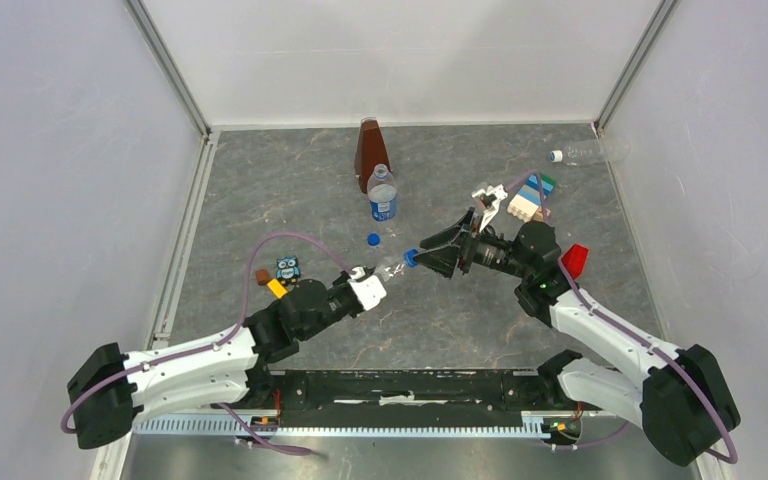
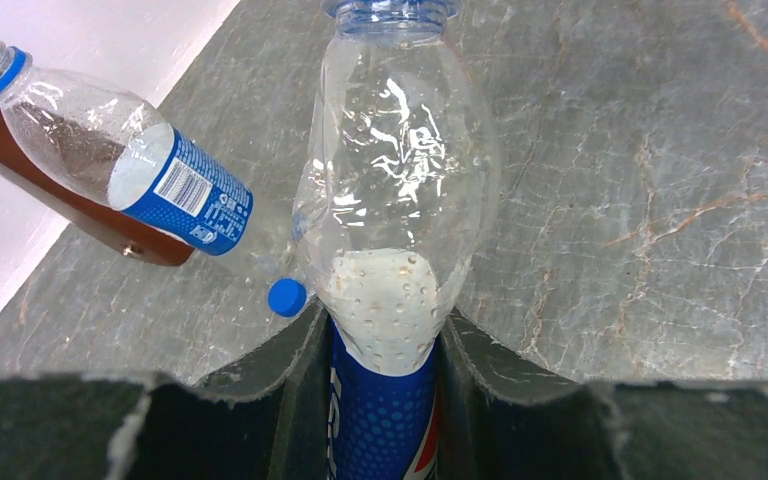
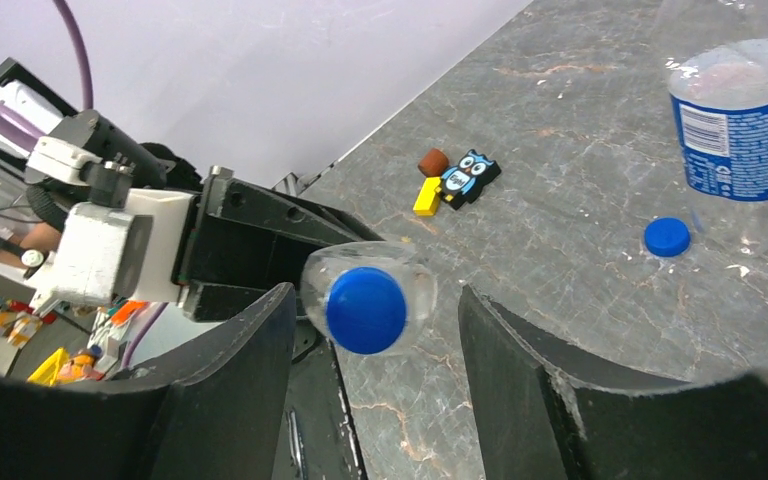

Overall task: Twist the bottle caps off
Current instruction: Unscrew the bottle cap from the plastic bottle.

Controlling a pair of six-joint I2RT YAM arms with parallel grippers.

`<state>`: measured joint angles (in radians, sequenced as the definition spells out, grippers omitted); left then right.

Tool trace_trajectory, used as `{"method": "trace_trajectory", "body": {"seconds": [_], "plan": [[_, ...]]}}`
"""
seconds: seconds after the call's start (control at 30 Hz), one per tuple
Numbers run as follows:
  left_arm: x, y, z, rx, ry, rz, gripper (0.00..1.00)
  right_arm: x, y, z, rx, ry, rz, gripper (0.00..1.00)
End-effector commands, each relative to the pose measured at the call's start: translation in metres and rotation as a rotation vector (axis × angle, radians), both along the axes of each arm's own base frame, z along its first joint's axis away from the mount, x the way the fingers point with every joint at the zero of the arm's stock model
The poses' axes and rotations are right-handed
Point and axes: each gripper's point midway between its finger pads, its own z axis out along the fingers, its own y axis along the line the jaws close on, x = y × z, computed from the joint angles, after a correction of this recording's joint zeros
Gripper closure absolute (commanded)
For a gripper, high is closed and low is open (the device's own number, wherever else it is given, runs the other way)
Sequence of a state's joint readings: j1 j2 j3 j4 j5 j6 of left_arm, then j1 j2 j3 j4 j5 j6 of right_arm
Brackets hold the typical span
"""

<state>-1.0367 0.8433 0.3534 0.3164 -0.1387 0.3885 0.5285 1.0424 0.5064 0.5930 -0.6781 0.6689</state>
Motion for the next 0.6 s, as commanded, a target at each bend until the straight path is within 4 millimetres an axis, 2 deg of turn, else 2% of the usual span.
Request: {"method": "trace_trajectory", "body": {"seconds": [0.0, 0.27, 0.43, 0.53, 0.57], "plan": [[0.011, -0.001, 0.017, -0.016, -0.091, 0.046, 0.94, -0.01, 0.007, 0.025, 0.041, -0.09, 0.086, 0.36], [0.012, -0.002, 0.017, -0.012, -0.104, 0.049, 0.94, -0.003, 0.011, 0.013, 0.012, -0.056, 0.089, 0.42], [0.012, -0.002, 0.013, -0.005, -0.107, 0.051, 0.94, -0.002, 0.012, 0.012, 0.011, -0.071, 0.095, 0.61], [0.012, -0.002, 0.012, -0.003, -0.107, 0.05, 0.94, -0.002, 0.011, 0.012, 0.01, -0.092, 0.093, 0.77], [0.012, -0.003, 0.011, -0.003, -0.105, 0.046, 0.95, -0.002, 0.011, 0.012, 0.004, -0.108, 0.092, 0.79]]}}
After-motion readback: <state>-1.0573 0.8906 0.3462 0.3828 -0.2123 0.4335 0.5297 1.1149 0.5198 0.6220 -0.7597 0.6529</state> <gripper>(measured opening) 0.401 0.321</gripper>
